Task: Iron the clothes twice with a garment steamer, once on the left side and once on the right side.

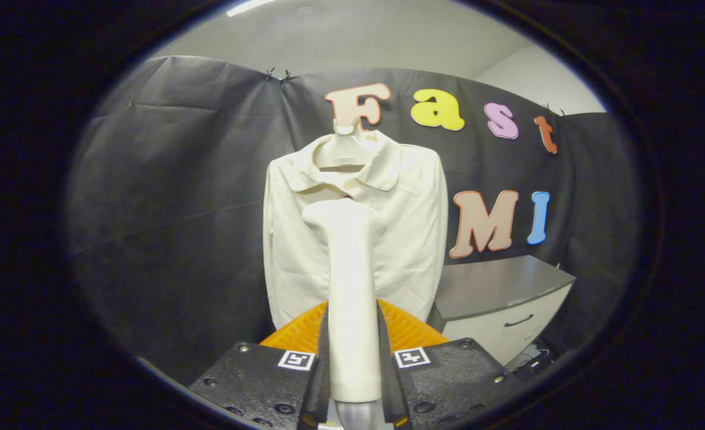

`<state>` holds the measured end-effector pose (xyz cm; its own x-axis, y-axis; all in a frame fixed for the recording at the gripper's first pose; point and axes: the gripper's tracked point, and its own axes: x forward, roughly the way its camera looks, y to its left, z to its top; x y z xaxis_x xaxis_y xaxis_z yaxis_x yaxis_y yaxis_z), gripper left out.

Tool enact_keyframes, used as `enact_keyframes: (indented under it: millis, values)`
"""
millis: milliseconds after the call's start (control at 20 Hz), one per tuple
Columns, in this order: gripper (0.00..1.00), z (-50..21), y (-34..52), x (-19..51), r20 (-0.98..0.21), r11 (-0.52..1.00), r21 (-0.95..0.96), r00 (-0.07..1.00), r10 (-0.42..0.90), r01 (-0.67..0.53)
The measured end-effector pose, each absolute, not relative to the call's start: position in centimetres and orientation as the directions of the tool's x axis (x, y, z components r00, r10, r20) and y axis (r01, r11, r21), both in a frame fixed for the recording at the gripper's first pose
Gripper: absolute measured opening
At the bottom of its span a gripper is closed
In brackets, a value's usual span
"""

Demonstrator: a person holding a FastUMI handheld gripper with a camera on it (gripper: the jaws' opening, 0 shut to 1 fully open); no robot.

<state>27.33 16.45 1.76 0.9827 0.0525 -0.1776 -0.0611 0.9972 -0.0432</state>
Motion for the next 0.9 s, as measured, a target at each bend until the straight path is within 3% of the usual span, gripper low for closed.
enact_keyframes:
  millis: [450, 700, 900]
  values:
    - [0.35, -3.2, 22.5, 37.0, -0.184, 0.992, -0.021, 0.976, 0.116, -0.122]
    - [0.33, -11.0, 23.7, 40.3, -0.355, 0.986, 0.071, 0.92, 0.168, -0.152]
    - [0.32, -13.6, 24.5, 43.5, -0.367, 0.982, 0.072, 0.911, 0.189, -0.175]
